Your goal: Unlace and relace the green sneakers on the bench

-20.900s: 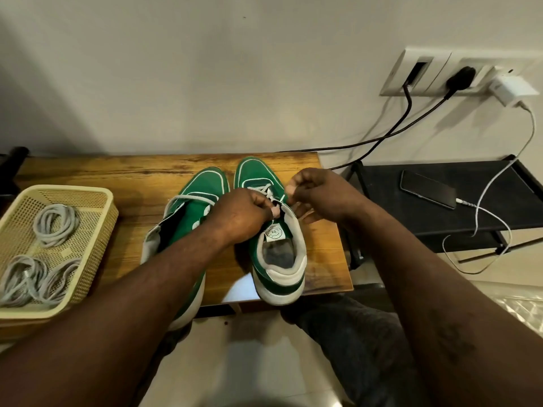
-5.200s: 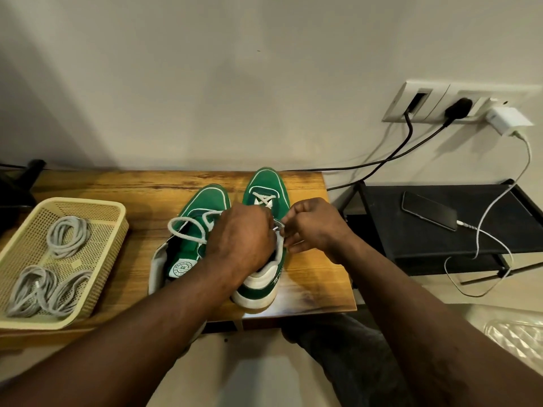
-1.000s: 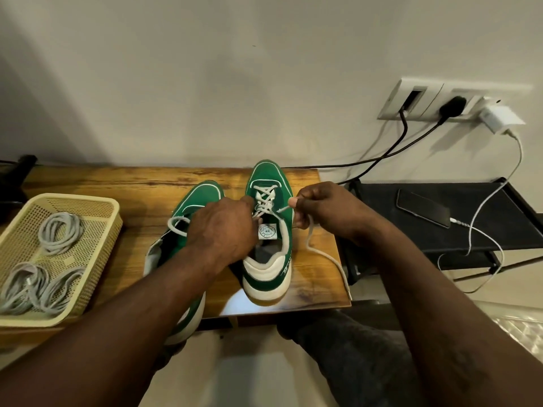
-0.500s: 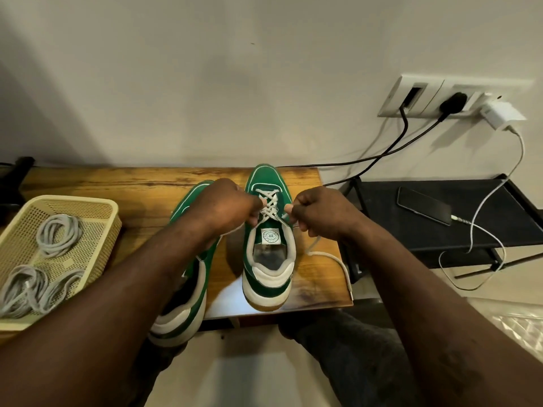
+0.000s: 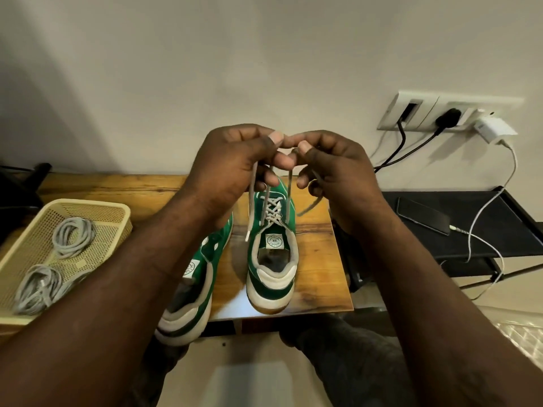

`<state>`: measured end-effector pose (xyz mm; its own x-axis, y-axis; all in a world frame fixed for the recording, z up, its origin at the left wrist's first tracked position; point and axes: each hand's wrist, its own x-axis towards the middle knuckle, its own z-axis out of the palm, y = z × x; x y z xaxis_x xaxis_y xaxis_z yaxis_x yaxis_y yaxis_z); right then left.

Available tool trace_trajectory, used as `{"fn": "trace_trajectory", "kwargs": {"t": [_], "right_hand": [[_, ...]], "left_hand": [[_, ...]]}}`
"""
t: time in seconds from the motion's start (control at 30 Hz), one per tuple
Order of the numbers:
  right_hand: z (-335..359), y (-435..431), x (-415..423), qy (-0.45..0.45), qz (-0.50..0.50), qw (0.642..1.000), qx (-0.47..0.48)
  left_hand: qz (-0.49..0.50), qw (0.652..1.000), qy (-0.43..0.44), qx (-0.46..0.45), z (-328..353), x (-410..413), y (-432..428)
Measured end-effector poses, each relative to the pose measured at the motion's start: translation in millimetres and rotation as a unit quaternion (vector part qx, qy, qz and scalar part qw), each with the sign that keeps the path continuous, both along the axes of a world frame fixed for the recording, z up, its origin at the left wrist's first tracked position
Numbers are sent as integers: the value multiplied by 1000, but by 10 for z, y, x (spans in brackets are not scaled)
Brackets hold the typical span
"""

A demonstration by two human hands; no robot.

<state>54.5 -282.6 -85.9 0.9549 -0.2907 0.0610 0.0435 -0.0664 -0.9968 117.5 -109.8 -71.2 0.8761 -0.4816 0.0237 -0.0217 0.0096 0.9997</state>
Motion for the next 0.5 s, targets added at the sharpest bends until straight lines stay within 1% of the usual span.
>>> {"fn": "trace_trajectory", "kwargs": {"t": [0.1,0.33,0.43,0.5], "right_hand": [[84,6,-67,-34,-15,999,-12],[319,188,-195,-117,-43,992,31],[481,262,-202,-161,-39,985,57],[577,283,-190,-174,-43,982,55]], "left_hand": [[-9,998,-3,-61,132,-84,32],[-26,982,14,-185,350,-310,30],[-15,975,12,-219,444,-332,14],[-1,976,-4,-217,518,-303,-13]]}}
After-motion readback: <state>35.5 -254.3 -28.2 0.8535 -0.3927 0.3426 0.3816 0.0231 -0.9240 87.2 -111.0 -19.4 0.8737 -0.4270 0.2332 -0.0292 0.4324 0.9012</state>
